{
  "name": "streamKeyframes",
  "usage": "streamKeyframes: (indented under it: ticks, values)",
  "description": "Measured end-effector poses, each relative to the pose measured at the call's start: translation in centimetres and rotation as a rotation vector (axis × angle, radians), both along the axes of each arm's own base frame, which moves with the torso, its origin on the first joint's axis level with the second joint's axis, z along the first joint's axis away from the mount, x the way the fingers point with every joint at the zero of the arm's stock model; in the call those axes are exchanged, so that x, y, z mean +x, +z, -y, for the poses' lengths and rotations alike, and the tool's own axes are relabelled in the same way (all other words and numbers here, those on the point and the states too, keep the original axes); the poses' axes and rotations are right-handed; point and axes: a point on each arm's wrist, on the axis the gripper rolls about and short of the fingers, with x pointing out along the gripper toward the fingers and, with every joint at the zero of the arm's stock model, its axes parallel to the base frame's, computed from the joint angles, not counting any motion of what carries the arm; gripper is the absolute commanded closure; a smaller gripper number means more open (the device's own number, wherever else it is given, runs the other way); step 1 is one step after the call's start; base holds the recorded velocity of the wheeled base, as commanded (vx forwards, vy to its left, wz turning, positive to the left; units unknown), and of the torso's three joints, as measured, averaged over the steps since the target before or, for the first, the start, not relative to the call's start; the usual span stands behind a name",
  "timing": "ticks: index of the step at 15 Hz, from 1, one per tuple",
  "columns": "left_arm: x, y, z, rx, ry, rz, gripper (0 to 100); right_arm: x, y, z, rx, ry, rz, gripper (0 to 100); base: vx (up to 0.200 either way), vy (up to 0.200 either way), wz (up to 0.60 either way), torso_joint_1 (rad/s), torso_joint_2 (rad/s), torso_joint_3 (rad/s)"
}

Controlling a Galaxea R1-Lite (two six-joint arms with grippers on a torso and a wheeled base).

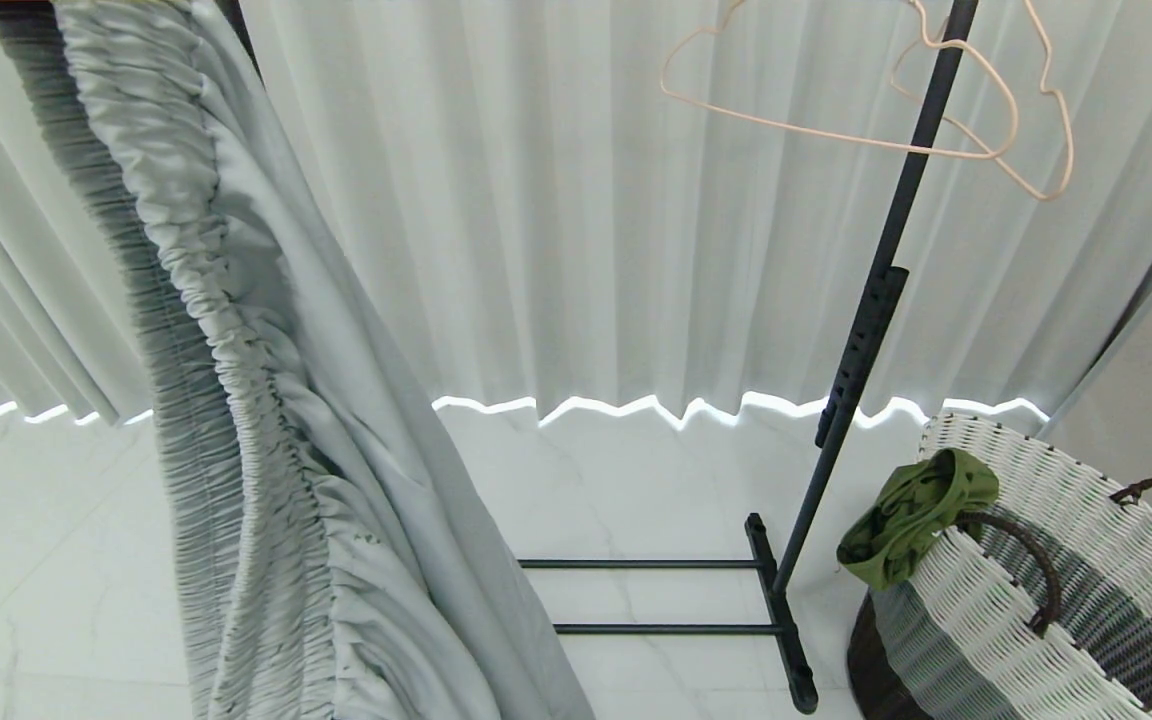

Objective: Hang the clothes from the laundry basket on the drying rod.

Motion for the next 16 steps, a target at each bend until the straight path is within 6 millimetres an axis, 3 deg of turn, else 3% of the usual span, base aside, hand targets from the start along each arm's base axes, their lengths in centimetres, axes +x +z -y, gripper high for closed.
streamKeyframes:
  ticks: [7,11,16]
  values:
    - [-0.4,0.1,-0.5,-0.007,0.002,0.007,100,0.0,-0.1,0.7,0.041,-0.07,-0.001,0,0.0,0.0,0.0,0.0,0.0,0.0]
    - [-0.4,0.1,-0.6,-0.007,0.002,0.007,100,0.0,-0.3,0.7,0.057,-0.071,-0.022,0,0.0,0.0,0.0,0.049,-0.24,-0.272]
    - [-0.4,0.2,-0.6,0.014,-0.003,0.018,100,0.2,-1.3,0.7,0.049,-0.07,-0.049,0,0.0,0.0,0.0,0.115,-0.51,-0.326]
